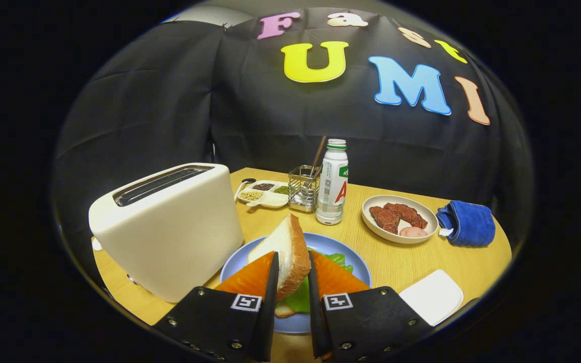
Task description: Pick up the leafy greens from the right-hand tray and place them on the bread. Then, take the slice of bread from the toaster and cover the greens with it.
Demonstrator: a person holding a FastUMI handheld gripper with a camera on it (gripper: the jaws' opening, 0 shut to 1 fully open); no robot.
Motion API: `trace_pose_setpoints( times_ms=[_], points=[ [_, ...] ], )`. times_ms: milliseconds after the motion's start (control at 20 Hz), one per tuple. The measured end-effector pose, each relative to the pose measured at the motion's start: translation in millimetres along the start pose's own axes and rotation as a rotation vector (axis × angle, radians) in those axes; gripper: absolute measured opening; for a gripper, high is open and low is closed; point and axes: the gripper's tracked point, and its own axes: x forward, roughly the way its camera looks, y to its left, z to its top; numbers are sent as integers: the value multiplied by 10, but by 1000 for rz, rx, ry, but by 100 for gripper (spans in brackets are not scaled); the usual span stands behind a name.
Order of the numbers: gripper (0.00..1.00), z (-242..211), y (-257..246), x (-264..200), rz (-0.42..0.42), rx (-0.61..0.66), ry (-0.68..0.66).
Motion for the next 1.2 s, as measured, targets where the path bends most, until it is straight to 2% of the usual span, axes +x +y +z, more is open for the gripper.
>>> trace_pose_setpoints(
  times_ms=[200,250,300,350,650,800,1200],
  points=[
    [31,-46,-77,15,-16,3,2],
    [35,-58,-145,15,-39,-8,1],
    [46,-57,-224,20,-68,-24,-2],
    [47,-60,-284,25,-89,-38,-8],
    [47,-62,-434,-32,-103,-5,-35],
    [47,-7,-537,-179,-96,24,-93],
    [47,97,-1060,-652,-180,30,-230]
  ],
)
